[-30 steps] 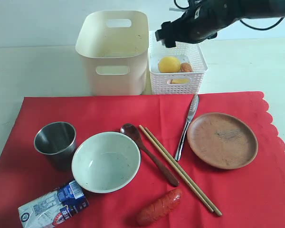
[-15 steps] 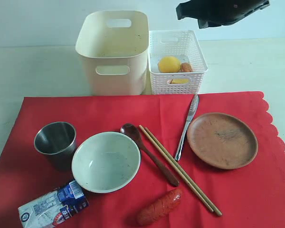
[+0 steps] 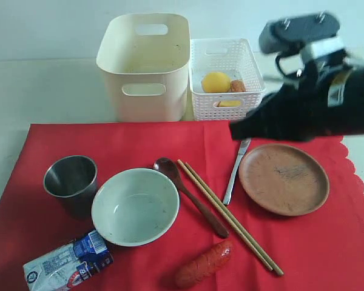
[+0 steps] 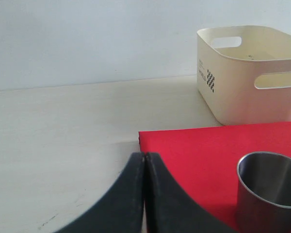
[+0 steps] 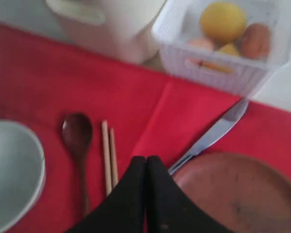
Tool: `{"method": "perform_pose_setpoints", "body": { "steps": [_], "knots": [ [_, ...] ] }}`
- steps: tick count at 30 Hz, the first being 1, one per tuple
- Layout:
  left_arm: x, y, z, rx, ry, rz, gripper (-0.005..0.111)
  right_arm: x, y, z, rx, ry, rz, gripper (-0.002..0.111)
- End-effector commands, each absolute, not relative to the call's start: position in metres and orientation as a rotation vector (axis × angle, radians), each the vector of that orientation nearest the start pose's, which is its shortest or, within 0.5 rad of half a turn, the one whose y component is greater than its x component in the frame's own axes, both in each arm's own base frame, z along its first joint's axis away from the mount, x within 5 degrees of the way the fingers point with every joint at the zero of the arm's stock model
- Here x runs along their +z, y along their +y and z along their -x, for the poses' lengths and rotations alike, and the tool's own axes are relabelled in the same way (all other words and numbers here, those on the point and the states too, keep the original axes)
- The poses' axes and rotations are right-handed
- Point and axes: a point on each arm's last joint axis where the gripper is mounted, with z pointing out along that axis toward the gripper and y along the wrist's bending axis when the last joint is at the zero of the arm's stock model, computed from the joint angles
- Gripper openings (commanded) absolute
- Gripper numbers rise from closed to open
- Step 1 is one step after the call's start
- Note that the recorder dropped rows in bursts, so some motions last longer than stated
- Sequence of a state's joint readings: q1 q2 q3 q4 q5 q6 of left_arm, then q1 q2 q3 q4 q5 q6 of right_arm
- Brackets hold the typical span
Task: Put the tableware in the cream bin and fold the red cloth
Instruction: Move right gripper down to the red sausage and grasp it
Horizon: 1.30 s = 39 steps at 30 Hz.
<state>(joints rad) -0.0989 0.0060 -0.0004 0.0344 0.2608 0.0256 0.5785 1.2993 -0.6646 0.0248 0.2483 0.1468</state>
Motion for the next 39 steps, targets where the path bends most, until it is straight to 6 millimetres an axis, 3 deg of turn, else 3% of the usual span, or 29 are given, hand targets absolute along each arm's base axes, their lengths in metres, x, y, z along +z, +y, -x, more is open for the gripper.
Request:
{"method": "perform_pose_setpoints", "body": {
  "steps": [1,4,8,13,21,29,39],
  "knots": [
    [0.190,-0.005,-0.055,-0.025,1.735,-0.133,0.003,0.197,0.147,-0.179,0.370,2.386,0.665,0.000],
    [0.190,-0.005,-0.055,-0.025,1.735,-0.133,0.003,0.182,0.152,-0.165,0.359,2.378,0.799,0.000],
    [0.190,-0.005,-0.055,-0.025,1.735,-0.133,0.003,0.175,0.167,-0.153,0.365,2.341,0.964,0.008],
    [0.190,-0.005,-0.055,-0.025,1.735,-0.133,0.003,0.164,0.187,-0.136,0.330,2.196,1.300,0.027],
    [0.190,-0.005,-0.055,-0.025,1.735,-0.133,0.003,0.143,0.201,-0.122,0.293,2.145,1.518,0.068],
    [0.190,-0.005,-0.055,-0.025,1.735,-0.133,0.003,0.136,0.202,-0.123,0.275,2.157,1.550,0.070],
    [0.190,-0.005,-0.055,-0.025,1.735,-0.133,0.003,0.102,0.205,-0.125,0.219,2.205,1.638,0.068]
  ]
}}
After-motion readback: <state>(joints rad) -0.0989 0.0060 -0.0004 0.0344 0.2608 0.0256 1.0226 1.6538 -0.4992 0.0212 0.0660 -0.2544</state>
